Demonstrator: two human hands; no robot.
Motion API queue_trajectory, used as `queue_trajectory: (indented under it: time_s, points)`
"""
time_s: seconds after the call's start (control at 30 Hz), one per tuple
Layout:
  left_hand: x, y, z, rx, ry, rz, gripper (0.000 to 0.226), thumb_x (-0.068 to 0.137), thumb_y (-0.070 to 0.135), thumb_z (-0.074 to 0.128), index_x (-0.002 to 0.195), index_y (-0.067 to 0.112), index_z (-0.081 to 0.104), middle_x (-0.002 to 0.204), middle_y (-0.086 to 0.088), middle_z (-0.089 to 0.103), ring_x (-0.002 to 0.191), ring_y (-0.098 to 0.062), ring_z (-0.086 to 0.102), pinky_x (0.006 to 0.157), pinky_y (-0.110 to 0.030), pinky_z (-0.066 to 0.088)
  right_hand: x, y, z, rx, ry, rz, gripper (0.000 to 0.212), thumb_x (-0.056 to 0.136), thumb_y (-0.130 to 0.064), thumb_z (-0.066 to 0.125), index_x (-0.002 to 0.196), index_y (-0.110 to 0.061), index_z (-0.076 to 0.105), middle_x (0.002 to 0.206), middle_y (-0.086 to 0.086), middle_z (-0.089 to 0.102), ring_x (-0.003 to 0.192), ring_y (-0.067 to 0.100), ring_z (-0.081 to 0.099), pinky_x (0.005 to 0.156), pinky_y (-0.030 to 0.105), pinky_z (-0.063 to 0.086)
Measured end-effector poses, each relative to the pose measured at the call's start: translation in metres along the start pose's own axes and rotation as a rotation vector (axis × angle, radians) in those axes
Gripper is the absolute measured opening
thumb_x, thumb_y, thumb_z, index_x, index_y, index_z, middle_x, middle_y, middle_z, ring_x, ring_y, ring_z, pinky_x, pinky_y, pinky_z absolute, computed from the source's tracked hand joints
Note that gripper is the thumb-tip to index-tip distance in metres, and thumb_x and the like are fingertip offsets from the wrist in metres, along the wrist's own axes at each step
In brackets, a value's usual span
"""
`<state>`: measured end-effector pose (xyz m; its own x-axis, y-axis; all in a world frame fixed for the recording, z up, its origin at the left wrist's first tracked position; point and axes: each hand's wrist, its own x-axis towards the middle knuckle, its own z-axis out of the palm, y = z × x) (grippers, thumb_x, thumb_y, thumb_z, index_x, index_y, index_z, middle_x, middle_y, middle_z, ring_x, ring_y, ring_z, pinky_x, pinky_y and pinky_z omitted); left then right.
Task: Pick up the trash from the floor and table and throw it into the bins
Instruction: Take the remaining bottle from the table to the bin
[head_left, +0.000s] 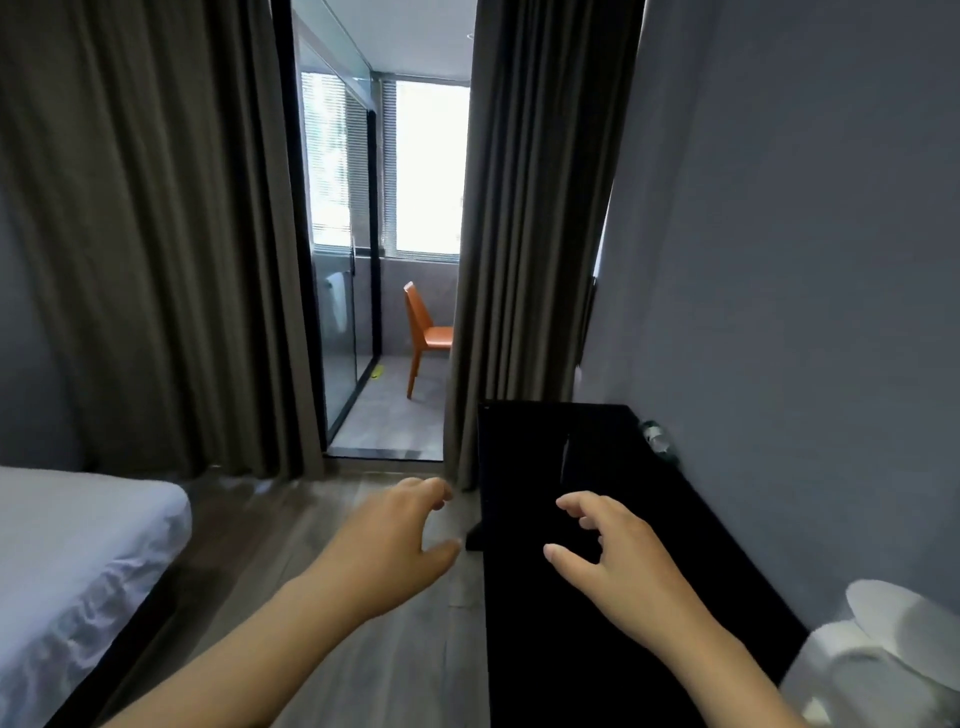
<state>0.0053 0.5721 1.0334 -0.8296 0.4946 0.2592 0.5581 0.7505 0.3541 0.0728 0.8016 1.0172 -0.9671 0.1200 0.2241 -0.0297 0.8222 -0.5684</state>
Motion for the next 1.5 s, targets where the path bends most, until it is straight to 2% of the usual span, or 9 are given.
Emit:
queue_trajectory:
  time_s: [0.2, 0.3, 0.4, 0.5, 0.63, 1.07, 1.2, 1.37, 1.5]
  points:
    - [0.134, -0.076, 0.014, -0.021, -0.038, 0.083, 0.044, 0.086, 0.047, 0.057, 0.127, 0.032, 0.049, 0.122, 0.015, 0.054, 0.111, -0.004, 0.053, 0.091, -0.022, 0.047, 0.127, 0.02, 0.035, -0.016, 0.028, 0.126, 0.05, 0.088, -0.043, 0.062, 0.134, -0.033, 0.047, 0.134, -0.019, 0.046, 0.121, -0.003, 0.044, 0.093, 0.015, 0.037]
    - [0.206, -0.103, 0.018, -0.029, -0.081, 0.143, 0.044, 0.087, 0.043, 0.058, 0.128, 0.03, 0.049, 0.121, 0.013, 0.054, 0.112, -0.006, 0.052, 0.09, -0.017, 0.043, 0.184, 0.029, 0.046, -0.031, 0.075, 0.192, 0.049, 0.089, -0.043, 0.061, 0.134, -0.032, 0.047, 0.134, -0.018, 0.046, 0.121, -0.003, 0.044, 0.089, 0.014, 0.035]
    - [0.269, -0.121, 0.03, -0.042, -0.127, 0.19, 0.047, 0.087, 0.041, 0.059, 0.131, 0.028, 0.048, 0.123, 0.01, 0.054, 0.115, -0.009, 0.052, 0.092, -0.02, 0.042, 0.226, 0.047, 0.057, -0.02, 0.087, 0.279, 0.048, 0.089, -0.042, 0.061, 0.134, -0.032, 0.047, 0.132, -0.019, 0.047, 0.118, -0.003, 0.045, 0.083, 0.012, 0.036]
    - [0.322, -0.132, 0.05, -0.062, -0.206, 0.247, 0.047, 0.086, 0.041, 0.06, 0.13, 0.028, 0.049, 0.12, 0.011, 0.055, 0.109, -0.007, 0.054, 0.089, -0.018, 0.043, 0.26, 0.07, 0.064, -0.017, 0.083, 0.365, 0.048, 0.089, -0.042, 0.061, 0.135, -0.033, 0.046, 0.134, -0.019, 0.046, 0.12, -0.003, 0.044, 0.088, 0.015, 0.038]
    - [0.396, -0.145, 0.081, -0.092, -0.246, 0.296, 0.047, 0.085, 0.042, 0.061, 0.128, 0.029, 0.049, 0.119, 0.011, 0.055, 0.107, -0.007, 0.055, 0.092, -0.023, 0.046, 0.314, 0.113, 0.066, -0.017, 0.117, 0.458, 0.049, 0.089, -0.042, 0.062, 0.134, -0.033, 0.046, 0.136, -0.017, 0.045, 0.122, -0.001, 0.044, 0.092, 0.017, 0.036]
    - [0.658, -0.12, 0.203, -0.065, -0.444, 0.514, 0.047, 0.086, 0.043, 0.061, 0.129, 0.028, 0.05, 0.116, 0.011, 0.055, 0.104, -0.006, 0.055, 0.089, -0.02, 0.046, 0.468, 0.282, 0.048, 0.069, 0.172, 0.733, 0.051, 0.089, -0.04, 0.064, 0.136, -0.027, 0.047, 0.133, -0.007, 0.048, 0.118, 0.008, 0.049, 0.09, 0.018, 0.037]
    - [0.709, -0.116, 0.242, -0.095, -0.596, 0.6, 0.048, 0.087, 0.043, 0.061, 0.131, 0.028, 0.049, 0.12, 0.011, 0.055, 0.107, -0.004, 0.054, 0.091, -0.019, 0.046, 0.494, 0.31, 0.05, 0.053, 0.231, 0.822, 0.051, 0.088, -0.038, 0.066, 0.133, -0.025, 0.049, 0.128, -0.005, 0.051, 0.111, 0.007, 0.051, 0.089, 0.017, 0.038]
    - [0.783, -0.115, 0.279, -0.118, -0.652, 0.712, 0.051, 0.088, 0.042, 0.061, 0.134, 0.025, 0.047, 0.124, 0.007, 0.054, 0.109, -0.007, 0.054, 0.096, -0.025, 0.047, 0.535, 0.337, 0.061, -0.02, 0.331, 0.954, 0.05, 0.085, -0.034, 0.07, 0.131, -0.021, 0.053, 0.124, -0.001, 0.055, 0.104, 0.008, 0.052, 0.088, 0.017, 0.04]
    - [0.835, -0.122, 0.297, -0.147, -0.676, 0.793, 0.052, 0.088, 0.041, 0.061, 0.135, 0.026, 0.045, 0.126, 0.007, 0.054, 0.11, -0.006, 0.053, 0.096, -0.022, 0.046, 0.574, 0.346, 0.071, -0.029, 0.345, 1.086, 0.055, 0.087, -0.033, 0.068, 0.136, -0.02, 0.047, 0.129, 0.001, 0.053, 0.109, 0.01, 0.052, 0.094, 0.018, 0.039]
